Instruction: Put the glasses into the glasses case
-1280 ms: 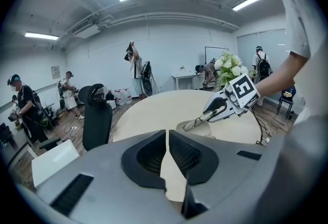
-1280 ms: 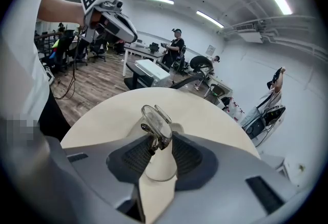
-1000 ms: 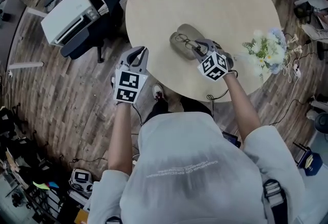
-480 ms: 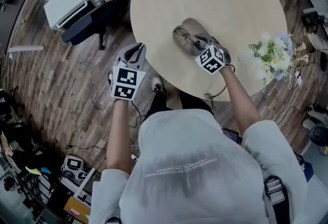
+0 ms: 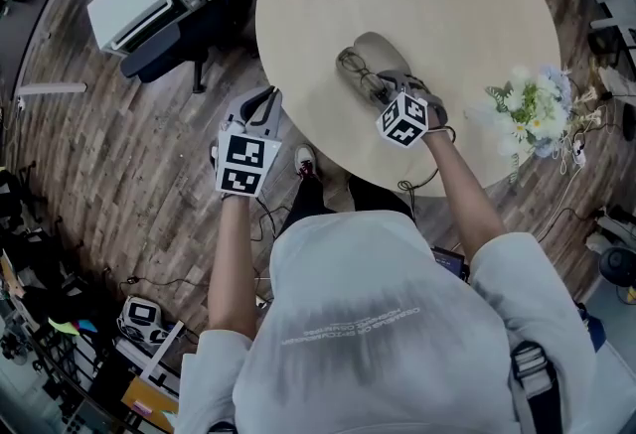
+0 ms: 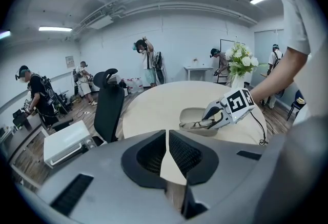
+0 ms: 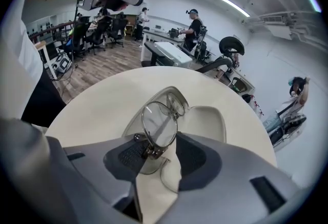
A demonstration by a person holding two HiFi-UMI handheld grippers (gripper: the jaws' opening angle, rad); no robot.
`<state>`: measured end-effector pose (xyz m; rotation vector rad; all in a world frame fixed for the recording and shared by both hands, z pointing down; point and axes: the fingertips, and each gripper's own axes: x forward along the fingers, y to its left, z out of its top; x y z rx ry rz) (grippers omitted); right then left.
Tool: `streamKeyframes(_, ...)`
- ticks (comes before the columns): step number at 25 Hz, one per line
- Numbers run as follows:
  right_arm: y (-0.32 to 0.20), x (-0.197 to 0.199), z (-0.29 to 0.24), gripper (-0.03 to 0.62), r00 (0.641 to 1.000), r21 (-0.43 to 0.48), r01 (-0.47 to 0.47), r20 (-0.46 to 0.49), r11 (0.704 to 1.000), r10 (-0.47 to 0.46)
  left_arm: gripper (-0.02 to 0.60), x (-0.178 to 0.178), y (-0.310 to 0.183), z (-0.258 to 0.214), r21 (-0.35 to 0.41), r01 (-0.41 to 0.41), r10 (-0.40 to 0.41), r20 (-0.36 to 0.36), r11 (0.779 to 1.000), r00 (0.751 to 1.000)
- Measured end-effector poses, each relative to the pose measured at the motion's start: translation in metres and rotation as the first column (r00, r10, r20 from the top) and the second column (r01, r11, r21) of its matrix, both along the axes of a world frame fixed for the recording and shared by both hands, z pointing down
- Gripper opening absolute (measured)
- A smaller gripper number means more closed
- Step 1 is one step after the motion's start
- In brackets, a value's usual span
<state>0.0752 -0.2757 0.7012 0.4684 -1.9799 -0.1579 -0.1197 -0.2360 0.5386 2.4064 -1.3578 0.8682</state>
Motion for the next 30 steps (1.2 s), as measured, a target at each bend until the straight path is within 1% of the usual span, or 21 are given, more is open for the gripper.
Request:
streamKeyframes(6, 0.004, -0.003, 0.002, 0.206, 0.999, -0.028, 0.028, -0.038, 0.999, -0.029, 0.027, -0.002, 0.002, 0.002, -0.006, 0.004, -0.004, 0.0, 1.0, 1.0)
streamKeyframes(9, 0.003, -0.003, -0.002, 0.233, 0.997, -0.02, 0.049, -0.059, 0.999, -0.05, 0.026, -0.002, 0.002, 0.002, -0.005, 0.005, -0.005, 0.0, 1.0, 1.0)
streamKeyframes(12, 0.007, -0.005, -0.006, 0.262, 0.989, -0.016, 0.119, -0.082, 0.993, -0.12, 0.026, -0.002, 0.004, 0.003, -0.008, 0.005, -0.005, -0.004, 1.0, 1.0)
streamKeyframes(14, 0.012, -0.005, -0.007, 0.276, 0.98, -0.032, 0.172, -0.095, 0.985, -0.175, 0.026, -0.003, 0.005, 0.004, -0.009, 0.005, -0.005, -0.005, 1.0, 1.0)
streamKeyframes(17, 0.018, -0.006, -0.009, 0.278, 0.974, -0.066, 0.204, -0.087, 0.977, -0.209, 0.026, -0.004, 0.007, 0.005, -0.012, 0.009, -0.009, -0.007, 1.0, 1.0)
streamKeyframes(20, 0.023, -0.007, -0.011, 0.28, 0.975, -0.093, 0.204, -0.072, 0.975, -0.211, 0.026, -0.004, 0.011, 0.004, -0.014, 0.01, -0.01, -0.008, 1.0, 1.0)
streamKeyframes(24, 0.026, -0.009, -0.014, 0.28, 0.979, -0.102, 0.194, -0.047, 0.976, -0.199, 0.026, -0.004, 0.012, 0.005, -0.013, 0.011, -0.011, -0.008, 1.0, 1.0)
streamKeyframes(27, 0.025, -0.011, -0.018, 0.279, 0.986, -0.104, 0.162, -0.014, 0.981, -0.164, 0.027, -0.004, 0.012, 0.005, -0.01, 0.011, -0.011, -0.014, 1.0, 1.0)
streamKeyframes(30, 0.023, -0.014, -0.028, 0.279, 0.993, -0.109, 0.113, 0.031, 0.988, -0.11, 0.027, -0.007, 0.011, 0.002, -0.005, 0.004, -0.004, -0.021, 1.0, 1.0)
